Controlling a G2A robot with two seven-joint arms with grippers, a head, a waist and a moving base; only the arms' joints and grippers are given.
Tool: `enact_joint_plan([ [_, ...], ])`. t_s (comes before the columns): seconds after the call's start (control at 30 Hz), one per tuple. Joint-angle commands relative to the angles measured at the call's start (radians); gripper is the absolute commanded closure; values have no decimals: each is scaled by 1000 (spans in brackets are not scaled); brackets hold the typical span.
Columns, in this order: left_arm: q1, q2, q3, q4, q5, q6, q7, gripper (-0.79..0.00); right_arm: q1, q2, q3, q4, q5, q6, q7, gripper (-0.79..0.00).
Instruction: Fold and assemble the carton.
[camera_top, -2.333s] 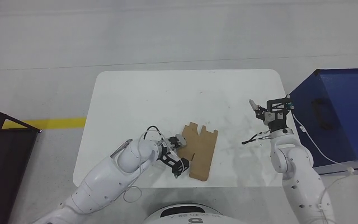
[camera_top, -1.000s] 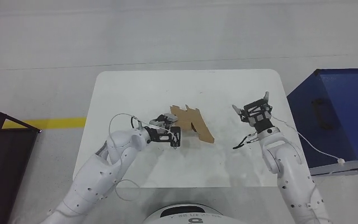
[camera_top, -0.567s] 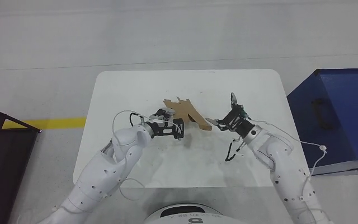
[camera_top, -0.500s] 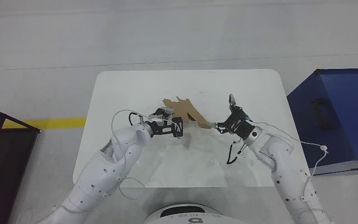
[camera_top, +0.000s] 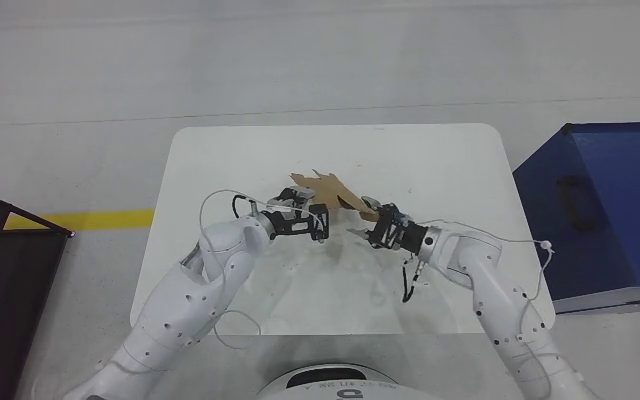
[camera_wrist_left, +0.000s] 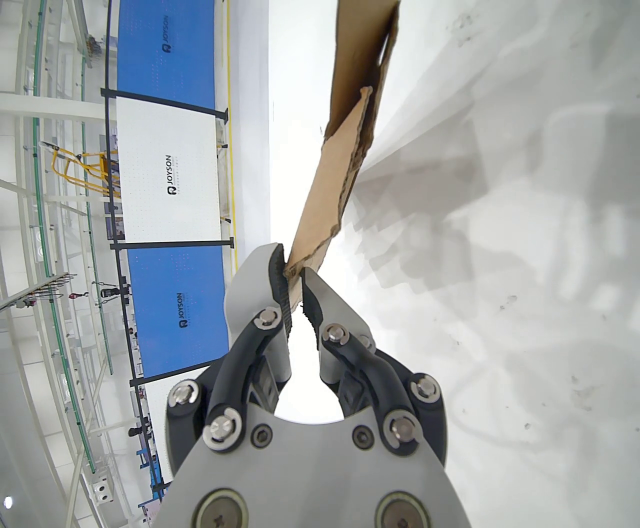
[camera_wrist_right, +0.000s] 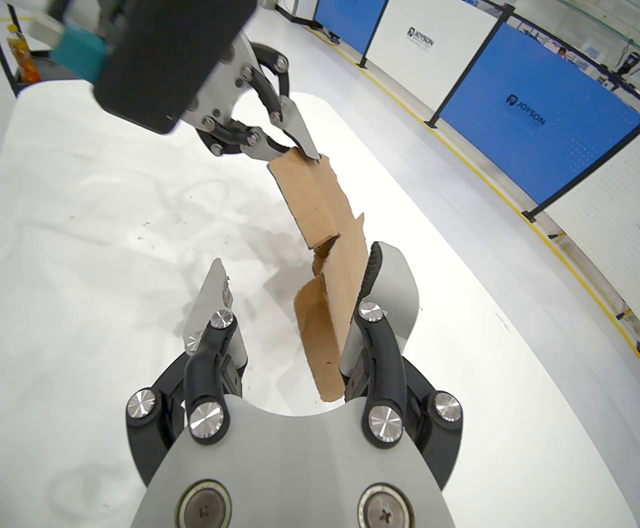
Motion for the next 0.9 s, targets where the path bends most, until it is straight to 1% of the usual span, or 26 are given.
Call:
enact_joint_plan([
  [0.0, -2, 0, -1, 3, 0, 0, 4, 0, 10, -3, -14, 7, -3, 38, 40, -520],
  [0.07, -4, -1, -2, 4, 5, 0, 8, 0, 19, -6, -25, 14, 2, 55, 62, -523],
  [0.13, -4, 0, -2, 5, 10, -1, 11, 0, 24, -7, -30, 21, 11, 62, 75, -505],
  [0.2, -4, -1, -4, 7, 13, 0, 15, 0, 33, -8, -36, 29, 12, 72, 96, -465],
  [0.23, -4, -1, -4, 8, 13, 0, 16, 0, 35, -8, -37, 31, 12, 76, 101, -437],
  [0.27, -4, -1, -4, 8, 14, -1, 17, 0, 40, -9, -42, 34, 11, 82, 109, -391],
  [0.33, -4, -1, -5, 8, 16, -3, 19, 0, 45, -9, -47, 36, 5, 89, 118, -348],
  [0.37, -5, -1, -5, 7, 17, -3, 19, 0, 48, -9, -51, 38, -3, 99, 126, -305],
  [0.43, -5, -2, -4, 4, 19, -3, 19, 0, 52, -10, -56, 42, -11, 117, 139, -194],
  [0.5, -4, -2, -4, 0, 23, -2, 17, 0, 55, -11, -61, 45, -13, 131, 151, 0],
  [0.63, 3, -2, -7, -8, 27, 1, 15, 0, 58, -11, -64, 49, -13, 139, 157, 0],
  [0.67, 7, -2, -11, -10, 27, 3, 14, -80, 57, -11, -63, 48, -15, 142, 157, 0],
  [0.73, 16, -1, -21, -17, 26, 14, 11, -785, 53, -9, -58, 43, -20, 151, 155, 0],
  [0.87, 66, 10, -79, -44, 19, 55, 25, -785, 24, -4, -29, 8, -31, 186, 124, 0],
])
